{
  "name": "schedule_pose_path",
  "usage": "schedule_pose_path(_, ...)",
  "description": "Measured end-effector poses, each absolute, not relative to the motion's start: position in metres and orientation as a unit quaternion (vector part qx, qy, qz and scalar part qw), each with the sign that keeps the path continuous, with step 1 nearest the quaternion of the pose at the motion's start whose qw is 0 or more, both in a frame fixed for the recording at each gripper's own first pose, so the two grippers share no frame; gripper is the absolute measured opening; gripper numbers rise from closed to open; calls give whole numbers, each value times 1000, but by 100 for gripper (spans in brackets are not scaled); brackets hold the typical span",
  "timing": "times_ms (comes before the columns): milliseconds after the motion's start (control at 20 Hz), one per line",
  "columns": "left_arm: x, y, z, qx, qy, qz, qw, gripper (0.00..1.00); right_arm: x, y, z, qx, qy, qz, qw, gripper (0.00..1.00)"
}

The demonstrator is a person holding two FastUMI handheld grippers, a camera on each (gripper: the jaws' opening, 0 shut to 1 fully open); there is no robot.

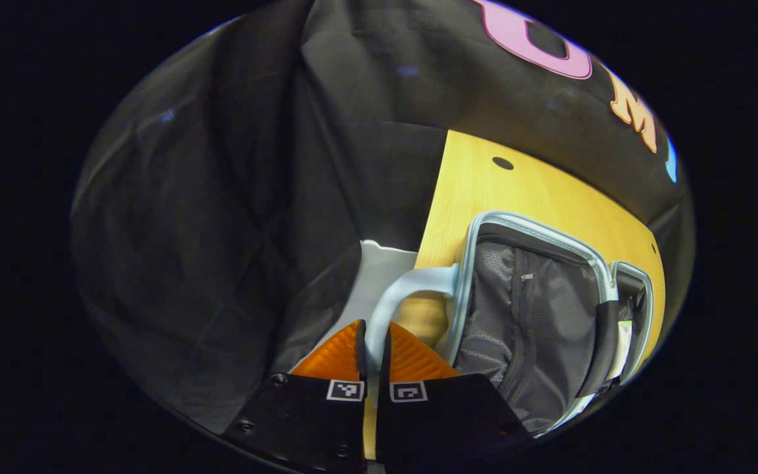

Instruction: First open the suitcase, pack the skin care products into it, and then close the suitcase.

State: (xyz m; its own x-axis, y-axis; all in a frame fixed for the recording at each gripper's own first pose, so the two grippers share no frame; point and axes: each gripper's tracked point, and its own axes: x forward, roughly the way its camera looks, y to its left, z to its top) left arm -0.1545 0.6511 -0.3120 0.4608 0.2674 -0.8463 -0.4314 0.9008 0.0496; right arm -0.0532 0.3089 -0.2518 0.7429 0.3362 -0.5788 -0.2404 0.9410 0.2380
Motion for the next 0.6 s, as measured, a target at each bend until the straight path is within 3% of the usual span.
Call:
schedule_pose_path(400, -131, 585, -161, -47, 387, 190, 901, 0, -62, 328, -228, 77, 302, 253, 916, 98)
schedule_pose_path(450, -128, 575, -150, -37, 387, 185, 902, 0, -62, 327, -225, 81, 299, 264, 914, 93)
schedule_pose_path(500, -125, 564, -141, -22, 382, 187, 905, 0, -63, 327, -222, 86, 297, 274, 911, 98)
schedule_pose_path(600, -119, 540, -133, 3, 388, 186, 903, 0, -57, 318, -213, 91, 290, 283, 910, 98)
